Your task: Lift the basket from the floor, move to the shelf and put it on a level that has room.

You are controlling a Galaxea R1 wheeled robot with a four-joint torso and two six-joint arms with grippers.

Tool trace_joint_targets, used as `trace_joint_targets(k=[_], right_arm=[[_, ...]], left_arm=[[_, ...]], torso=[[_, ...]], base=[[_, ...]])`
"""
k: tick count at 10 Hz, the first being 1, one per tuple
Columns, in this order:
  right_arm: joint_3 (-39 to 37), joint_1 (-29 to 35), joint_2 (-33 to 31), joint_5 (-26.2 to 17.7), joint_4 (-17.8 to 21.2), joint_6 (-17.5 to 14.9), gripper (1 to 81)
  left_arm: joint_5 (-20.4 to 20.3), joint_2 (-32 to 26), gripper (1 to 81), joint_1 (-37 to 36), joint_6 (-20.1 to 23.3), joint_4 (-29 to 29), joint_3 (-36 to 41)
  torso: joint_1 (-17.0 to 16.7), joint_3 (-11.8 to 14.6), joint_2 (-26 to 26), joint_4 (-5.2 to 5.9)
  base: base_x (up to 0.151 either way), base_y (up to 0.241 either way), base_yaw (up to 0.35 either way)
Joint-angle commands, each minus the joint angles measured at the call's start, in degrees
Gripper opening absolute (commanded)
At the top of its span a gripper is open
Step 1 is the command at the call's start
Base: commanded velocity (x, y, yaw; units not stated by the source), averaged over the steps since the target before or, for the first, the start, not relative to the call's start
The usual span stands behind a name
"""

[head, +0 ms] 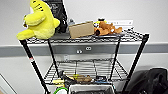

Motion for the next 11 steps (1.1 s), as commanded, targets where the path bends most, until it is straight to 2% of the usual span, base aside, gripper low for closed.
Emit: trace_joint_targets(k=[1,3,11], right_arm=[[7.20,9.62,-2.52,1.23,4.02,0.59,1.0],[8.77,11.64,-4.35,0.96,4.54,0.59,1.0],[11.76,21.40,-6.47,-0.44,11.65,0.59,1.0]], left_arm=[[0.02,-2.79,1.0,-9.34,-2.11,1.36,7.36],[-0.06,-4.28,1.0,-11.36,-3.15,1.27,9.64],[0.46,-6.22,1.0,-18.65,-8.61,1.27,12.20]], torso=[[0.00,0.00,0.00,0.00],[0.00,0.00,0.00,0.00],[0.00,0.00,0.00,0.00]], base=[[0.000,0.000,0.000],[0.000,0.000,0.000],[0.000,0.000,0.000]])
